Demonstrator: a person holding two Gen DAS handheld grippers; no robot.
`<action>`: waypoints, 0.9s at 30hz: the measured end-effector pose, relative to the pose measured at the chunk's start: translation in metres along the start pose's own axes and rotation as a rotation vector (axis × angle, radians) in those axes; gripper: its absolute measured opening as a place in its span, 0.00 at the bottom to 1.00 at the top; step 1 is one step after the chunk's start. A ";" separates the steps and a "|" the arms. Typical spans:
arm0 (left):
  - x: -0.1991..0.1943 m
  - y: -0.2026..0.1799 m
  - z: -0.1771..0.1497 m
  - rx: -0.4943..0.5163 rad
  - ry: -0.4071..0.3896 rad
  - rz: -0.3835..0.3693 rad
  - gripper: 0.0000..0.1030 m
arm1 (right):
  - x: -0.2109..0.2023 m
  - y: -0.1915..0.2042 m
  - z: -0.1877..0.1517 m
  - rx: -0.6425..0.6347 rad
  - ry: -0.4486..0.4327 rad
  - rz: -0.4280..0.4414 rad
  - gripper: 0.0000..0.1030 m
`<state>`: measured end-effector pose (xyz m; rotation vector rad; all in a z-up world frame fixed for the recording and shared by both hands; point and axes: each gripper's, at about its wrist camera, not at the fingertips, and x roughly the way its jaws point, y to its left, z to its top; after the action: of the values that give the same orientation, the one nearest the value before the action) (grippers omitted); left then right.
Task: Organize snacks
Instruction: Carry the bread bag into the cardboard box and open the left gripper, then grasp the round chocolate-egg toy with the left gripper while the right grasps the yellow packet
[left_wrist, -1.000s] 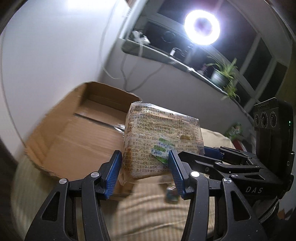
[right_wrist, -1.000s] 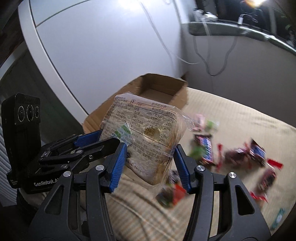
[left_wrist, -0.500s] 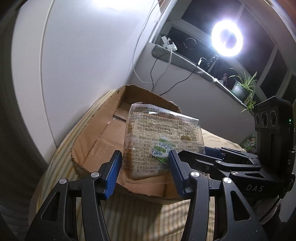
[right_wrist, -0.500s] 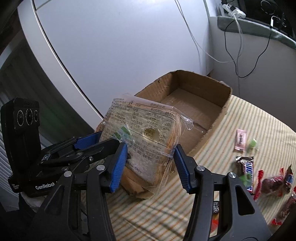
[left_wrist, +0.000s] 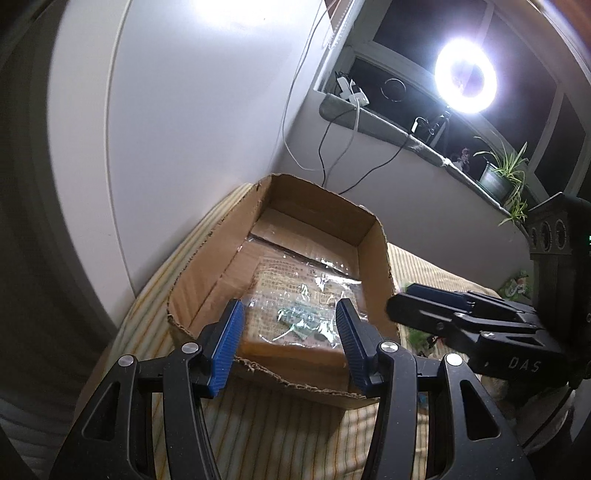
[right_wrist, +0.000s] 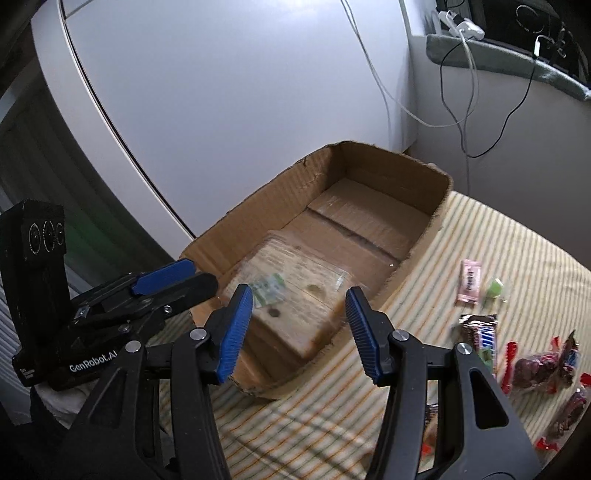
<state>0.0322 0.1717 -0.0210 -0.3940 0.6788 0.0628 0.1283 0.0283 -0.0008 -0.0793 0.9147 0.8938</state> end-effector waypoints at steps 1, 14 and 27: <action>-0.001 -0.001 -0.001 0.003 -0.003 0.001 0.48 | -0.004 -0.001 -0.001 -0.002 -0.007 -0.009 0.53; -0.010 -0.052 -0.021 0.122 -0.020 -0.057 0.55 | -0.068 -0.045 -0.041 0.048 -0.087 -0.140 0.58; 0.011 -0.118 -0.060 0.256 0.082 -0.120 0.56 | -0.127 -0.124 -0.133 0.190 -0.043 -0.381 0.67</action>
<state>0.0263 0.0392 -0.0307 -0.1912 0.7332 -0.1532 0.0917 -0.1877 -0.0309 -0.0677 0.9024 0.4514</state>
